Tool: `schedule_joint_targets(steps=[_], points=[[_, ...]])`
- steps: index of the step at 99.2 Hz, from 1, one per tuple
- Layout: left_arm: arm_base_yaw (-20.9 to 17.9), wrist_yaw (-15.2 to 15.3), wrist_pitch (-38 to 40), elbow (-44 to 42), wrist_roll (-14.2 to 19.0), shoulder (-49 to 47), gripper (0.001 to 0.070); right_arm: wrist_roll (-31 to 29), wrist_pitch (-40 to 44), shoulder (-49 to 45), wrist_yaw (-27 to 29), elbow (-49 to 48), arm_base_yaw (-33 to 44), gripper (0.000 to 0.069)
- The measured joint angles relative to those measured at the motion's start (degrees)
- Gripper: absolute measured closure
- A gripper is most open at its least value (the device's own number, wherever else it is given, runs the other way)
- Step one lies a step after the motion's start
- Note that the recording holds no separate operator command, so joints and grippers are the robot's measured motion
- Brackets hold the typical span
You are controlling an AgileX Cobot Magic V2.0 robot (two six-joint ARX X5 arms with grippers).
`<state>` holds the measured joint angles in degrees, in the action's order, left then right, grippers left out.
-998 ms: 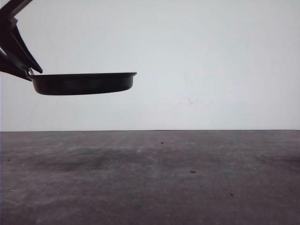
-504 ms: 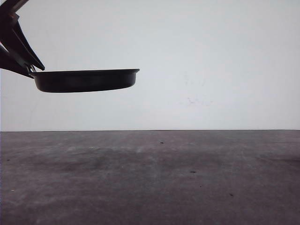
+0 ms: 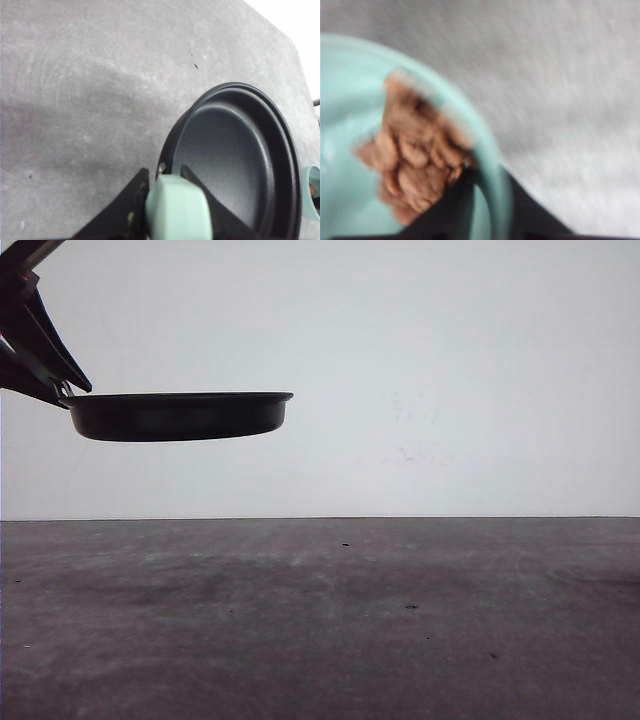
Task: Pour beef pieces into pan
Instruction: 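Grasp the mint-green bowl of beef cubes with the right gripper and lift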
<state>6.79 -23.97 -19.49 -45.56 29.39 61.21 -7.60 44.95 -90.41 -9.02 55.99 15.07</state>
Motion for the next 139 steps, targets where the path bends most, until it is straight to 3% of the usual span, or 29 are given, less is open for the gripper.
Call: schedule_joint_targets(steps=[30,43,70,85,95,115,139], points=[[0.2,0.0,0.0,0.0,0.0,0.0,0.0652,-1.5,-2.9,0.3,-9.9,0.1,-1.0,0.0674],[1.0,0.2,0.0,0.0,0.1,0.0,0.0652,-2.1,-3.4,2.4,-10.5,-0.2,-3.7,0.0674],[4.5,1.1,-0.1,0.0,1.9,0.5,0.0652,-6.9,-7.3,11.5,-17.0,-0.2,-12.9,0.0674],[8.2,2.6,-1.8,0.0,3.3,0.9,0.0652,-11.7,-10.3,17.1,-17.7,0.6,-21.0,0.0674],[10.8,4.3,-2.8,0.0,3.7,1.4,0.0652,-14.8,-12.7,19.5,-17.6,2.3,-27.0,0.0674],[14.4,4.7,-3.1,0.0,5.9,2.8,0.0652,-19.5,-16.6,20.7,-14.2,5.2,-37.2,0.0674],[17.8,4.7,-2.8,0.0,7.8,2.9,0.0652,-20.8,-19.0,20.5,0.7,5.2,-48.9,0.0674]])
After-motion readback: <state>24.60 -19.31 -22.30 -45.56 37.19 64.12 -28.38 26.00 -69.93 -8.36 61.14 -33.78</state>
